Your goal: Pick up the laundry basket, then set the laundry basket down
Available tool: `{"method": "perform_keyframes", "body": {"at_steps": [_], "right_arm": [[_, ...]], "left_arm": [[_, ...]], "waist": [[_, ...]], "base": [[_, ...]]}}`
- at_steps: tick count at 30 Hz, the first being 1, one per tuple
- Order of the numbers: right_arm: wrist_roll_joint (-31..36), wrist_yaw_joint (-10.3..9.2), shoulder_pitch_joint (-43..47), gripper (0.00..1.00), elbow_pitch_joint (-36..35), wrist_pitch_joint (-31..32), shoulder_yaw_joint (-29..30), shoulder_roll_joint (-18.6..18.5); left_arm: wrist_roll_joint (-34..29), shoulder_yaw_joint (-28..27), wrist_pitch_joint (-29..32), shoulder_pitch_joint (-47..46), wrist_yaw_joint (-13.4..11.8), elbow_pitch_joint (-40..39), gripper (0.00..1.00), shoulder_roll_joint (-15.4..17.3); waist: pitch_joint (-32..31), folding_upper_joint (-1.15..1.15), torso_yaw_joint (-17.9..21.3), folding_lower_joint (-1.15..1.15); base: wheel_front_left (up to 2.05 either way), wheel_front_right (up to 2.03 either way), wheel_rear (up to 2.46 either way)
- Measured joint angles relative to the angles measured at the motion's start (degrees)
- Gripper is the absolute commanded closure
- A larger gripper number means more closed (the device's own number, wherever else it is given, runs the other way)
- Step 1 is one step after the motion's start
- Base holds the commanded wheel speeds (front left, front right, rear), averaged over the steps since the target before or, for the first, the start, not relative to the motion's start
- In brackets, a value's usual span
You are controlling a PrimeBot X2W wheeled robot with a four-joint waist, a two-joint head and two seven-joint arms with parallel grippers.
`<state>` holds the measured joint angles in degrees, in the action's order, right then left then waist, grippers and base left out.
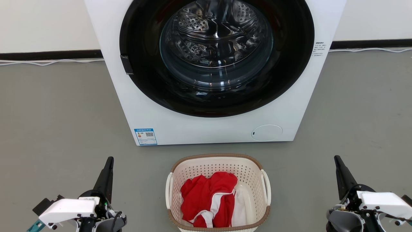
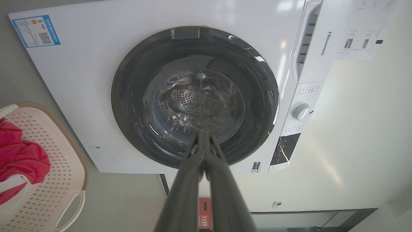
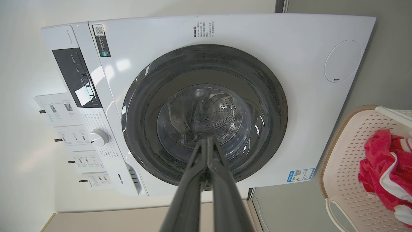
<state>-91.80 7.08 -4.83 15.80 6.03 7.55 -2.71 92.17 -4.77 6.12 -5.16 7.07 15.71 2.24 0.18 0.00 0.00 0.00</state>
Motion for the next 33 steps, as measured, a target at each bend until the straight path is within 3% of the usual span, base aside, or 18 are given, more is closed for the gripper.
{"method": "perform_keyframes", "body": {"at_steps": [33], "right_arm": [[0.0,0.00,0.0,1.00,0.0,0.0,0.0,0.0]], "left_arm": [[0.0,0.0,0.0,0.0,0.0,0.0,1.00,0.0]], "waist": [[0.0,0.00,0.0,0.00]], "base": [[0.00,0.00,0.00]]}}
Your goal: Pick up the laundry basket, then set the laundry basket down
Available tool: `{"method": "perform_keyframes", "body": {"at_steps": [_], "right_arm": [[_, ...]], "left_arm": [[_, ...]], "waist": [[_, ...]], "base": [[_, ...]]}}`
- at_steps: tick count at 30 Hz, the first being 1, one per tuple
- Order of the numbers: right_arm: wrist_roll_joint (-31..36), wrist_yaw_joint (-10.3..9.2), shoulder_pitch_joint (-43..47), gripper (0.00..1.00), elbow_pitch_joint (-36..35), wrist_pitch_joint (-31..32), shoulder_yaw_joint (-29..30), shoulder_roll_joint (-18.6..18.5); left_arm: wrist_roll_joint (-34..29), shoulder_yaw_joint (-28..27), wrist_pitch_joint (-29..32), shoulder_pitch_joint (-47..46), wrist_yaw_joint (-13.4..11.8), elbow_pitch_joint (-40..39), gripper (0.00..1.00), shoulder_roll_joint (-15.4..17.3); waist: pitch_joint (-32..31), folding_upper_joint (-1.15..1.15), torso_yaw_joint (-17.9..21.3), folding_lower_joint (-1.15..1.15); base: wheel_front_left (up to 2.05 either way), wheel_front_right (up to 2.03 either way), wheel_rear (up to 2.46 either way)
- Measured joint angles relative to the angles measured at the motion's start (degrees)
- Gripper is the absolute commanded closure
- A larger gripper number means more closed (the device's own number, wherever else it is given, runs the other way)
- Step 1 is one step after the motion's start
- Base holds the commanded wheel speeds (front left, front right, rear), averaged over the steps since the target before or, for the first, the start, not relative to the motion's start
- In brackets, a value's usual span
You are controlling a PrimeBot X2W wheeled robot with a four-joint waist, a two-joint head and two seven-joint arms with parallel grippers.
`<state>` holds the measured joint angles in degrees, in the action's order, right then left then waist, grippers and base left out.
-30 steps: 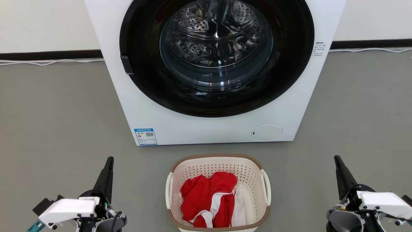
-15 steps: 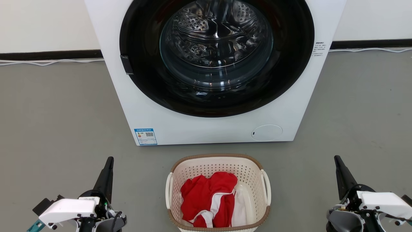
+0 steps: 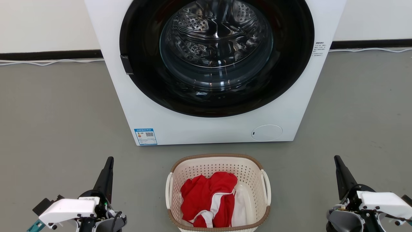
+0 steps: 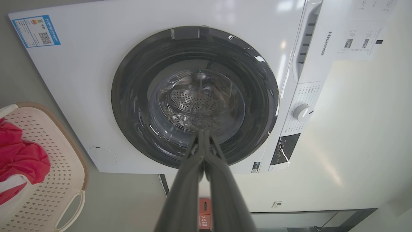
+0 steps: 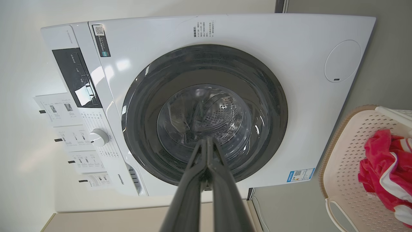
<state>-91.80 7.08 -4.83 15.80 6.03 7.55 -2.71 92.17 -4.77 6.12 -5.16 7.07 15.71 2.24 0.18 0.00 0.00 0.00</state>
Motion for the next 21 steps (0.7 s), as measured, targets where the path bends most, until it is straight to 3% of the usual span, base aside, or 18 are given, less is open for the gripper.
{"method": "perform_keyframes", "body": {"at_steps": [21], "right_arm": [[0.0,0.00,0.0,1.00,0.0,0.0,0.0,0.0]], "left_arm": [[0.0,0.0,0.0,0.0,0.0,0.0,1.00,0.0]], "waist": [[0.0,0.00,0.0,0.00]], "base": [[0.00,0.00,0.00]]}}
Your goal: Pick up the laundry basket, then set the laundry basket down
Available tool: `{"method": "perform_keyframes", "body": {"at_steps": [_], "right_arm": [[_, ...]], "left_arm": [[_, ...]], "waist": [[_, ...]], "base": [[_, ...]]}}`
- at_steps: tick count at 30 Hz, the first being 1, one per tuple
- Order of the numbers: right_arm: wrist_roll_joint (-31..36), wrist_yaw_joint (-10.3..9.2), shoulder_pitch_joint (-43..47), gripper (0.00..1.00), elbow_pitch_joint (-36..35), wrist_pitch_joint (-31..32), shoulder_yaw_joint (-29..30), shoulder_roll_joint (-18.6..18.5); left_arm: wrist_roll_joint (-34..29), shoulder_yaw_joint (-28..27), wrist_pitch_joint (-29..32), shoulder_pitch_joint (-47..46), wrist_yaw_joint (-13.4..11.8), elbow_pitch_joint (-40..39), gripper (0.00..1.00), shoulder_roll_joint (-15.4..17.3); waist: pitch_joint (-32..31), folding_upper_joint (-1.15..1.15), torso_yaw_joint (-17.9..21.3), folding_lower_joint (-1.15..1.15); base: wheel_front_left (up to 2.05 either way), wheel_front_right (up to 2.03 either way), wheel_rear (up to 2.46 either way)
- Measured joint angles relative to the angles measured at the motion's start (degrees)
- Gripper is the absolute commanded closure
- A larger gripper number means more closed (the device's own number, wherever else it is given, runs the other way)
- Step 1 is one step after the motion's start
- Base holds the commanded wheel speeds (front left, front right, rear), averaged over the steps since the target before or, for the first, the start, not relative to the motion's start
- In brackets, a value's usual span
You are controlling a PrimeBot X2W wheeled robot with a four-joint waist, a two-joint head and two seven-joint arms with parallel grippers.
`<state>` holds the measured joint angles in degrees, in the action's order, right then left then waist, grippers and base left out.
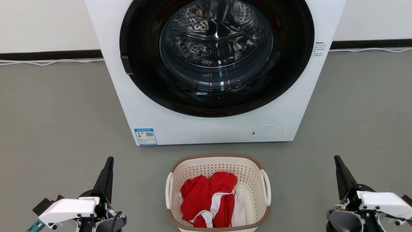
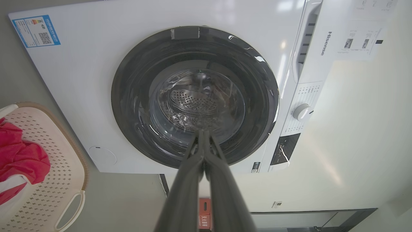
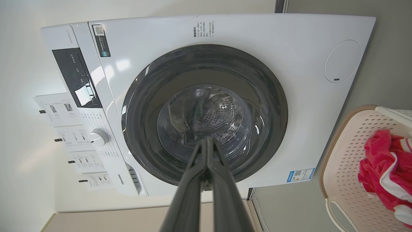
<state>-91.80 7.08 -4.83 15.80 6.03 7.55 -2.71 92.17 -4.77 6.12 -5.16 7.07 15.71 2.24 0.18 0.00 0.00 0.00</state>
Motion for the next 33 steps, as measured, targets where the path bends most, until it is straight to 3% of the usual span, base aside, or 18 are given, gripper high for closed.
{"method": "perform_keyframes", "body": {"at_steps": [28,29,33], "right_arm": [[0.0,0.00,0.0,1.00,0.0,0.0,0.0,0.0],[0.0,-0.01,0.0,0.00,0.1,0.0,0.0,0.0],[0.0,-0.04,1.4,0.00,1.7,-0.1,-0.3,0.3]], "left_arm": [[0.0,0.0,0.0,0.0,0.0,0.0,1.00,0.0],[0.0,0.0,0.0,0.0,0.0,0.1,0.00,0.0],[0.0,0.2,-0.1,1.5,0.0,1.9,0.00,-0.4]], "waist": [[0.0,0.00,0.0,0.00],[0.0,0.00,0.0,0.00],[0.0,0.00,0.0,0.00]], "base": [[0.00,0.00,0.00],[0.00,0.00,0.00],[0.00,0.00,0.00]]}}
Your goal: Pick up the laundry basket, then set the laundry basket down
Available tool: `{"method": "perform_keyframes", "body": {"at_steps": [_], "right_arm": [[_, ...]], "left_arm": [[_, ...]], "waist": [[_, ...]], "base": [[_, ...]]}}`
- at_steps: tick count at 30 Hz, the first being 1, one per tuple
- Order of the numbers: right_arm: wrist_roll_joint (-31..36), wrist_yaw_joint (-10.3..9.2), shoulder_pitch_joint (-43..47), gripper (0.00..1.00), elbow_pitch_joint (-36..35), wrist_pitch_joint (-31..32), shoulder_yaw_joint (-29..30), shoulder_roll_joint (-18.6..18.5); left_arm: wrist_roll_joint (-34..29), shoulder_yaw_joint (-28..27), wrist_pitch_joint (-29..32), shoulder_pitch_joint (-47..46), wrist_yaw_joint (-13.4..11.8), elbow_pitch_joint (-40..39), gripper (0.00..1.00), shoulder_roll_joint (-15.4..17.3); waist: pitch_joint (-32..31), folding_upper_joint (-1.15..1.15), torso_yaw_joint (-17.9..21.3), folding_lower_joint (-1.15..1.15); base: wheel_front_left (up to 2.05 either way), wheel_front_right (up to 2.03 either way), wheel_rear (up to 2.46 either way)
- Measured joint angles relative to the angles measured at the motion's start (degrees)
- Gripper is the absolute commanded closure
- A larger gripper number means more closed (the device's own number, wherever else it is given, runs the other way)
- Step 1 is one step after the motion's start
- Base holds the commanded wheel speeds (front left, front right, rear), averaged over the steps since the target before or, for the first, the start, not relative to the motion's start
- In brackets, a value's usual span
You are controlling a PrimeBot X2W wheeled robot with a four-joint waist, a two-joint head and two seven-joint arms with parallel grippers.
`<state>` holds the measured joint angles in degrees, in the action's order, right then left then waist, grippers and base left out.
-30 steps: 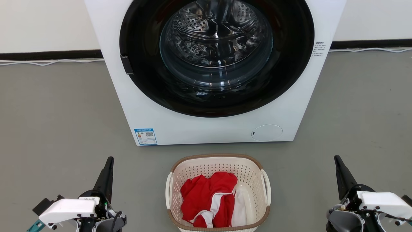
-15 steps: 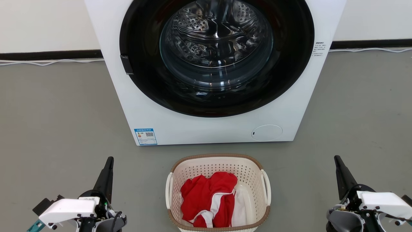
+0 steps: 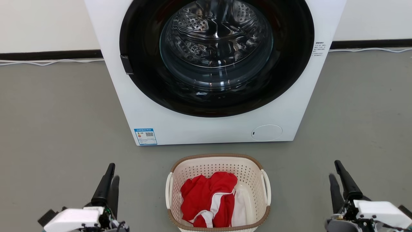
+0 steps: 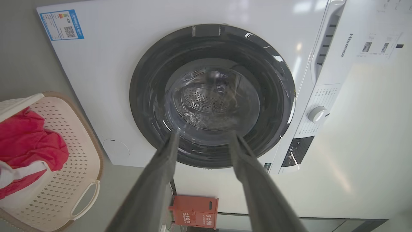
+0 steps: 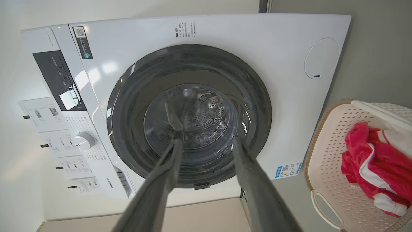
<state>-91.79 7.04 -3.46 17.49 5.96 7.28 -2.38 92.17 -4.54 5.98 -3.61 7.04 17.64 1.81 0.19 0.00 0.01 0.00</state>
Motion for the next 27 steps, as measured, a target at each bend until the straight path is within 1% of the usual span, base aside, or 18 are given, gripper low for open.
{"method": "perform_keyframes", "body": {"at_steps": [8,13,20,27], "right_arm": [[0.1,0.00,0.9,0.00,-0.6,-1.0,-0.4,0.1],[2.1,0.00,1.0,0.00,-0.9,-2.0,-0.5,0.1],[7.7,0.00,1.0,0.00,-1.7,-3.1,-0.5,0.1],[15.0,0.01,1.1,0.00,-2.4,-4.2,-0.6,0.0]], "left_arm": [[0.0,1.1,-1.5,0.7,0.0,-0.2,0.00,0.0],[-0.8,1.6,-2.2,0.7,0.0,-0.4,0.00,0.0],[-4.7,2.1,-3.3,0.7,0.0,-0.4,0.00,0.1],[-10.6,2.1,-4.5,0.7,0.0,-0.3,0.00,0.1]], "waist": [[-0.1,0.00,0.0,0.02],[0.0,0.00,0.0,0.01],[0.0,0.00,0.0,0.01],[0.0,0.00,-0.1,0.01]], "base": [[0.00,0.00,0.00],[0.00,0.00,0.00],[0.00,0.00,0.00],[0.00,0.00,0.00]]}}
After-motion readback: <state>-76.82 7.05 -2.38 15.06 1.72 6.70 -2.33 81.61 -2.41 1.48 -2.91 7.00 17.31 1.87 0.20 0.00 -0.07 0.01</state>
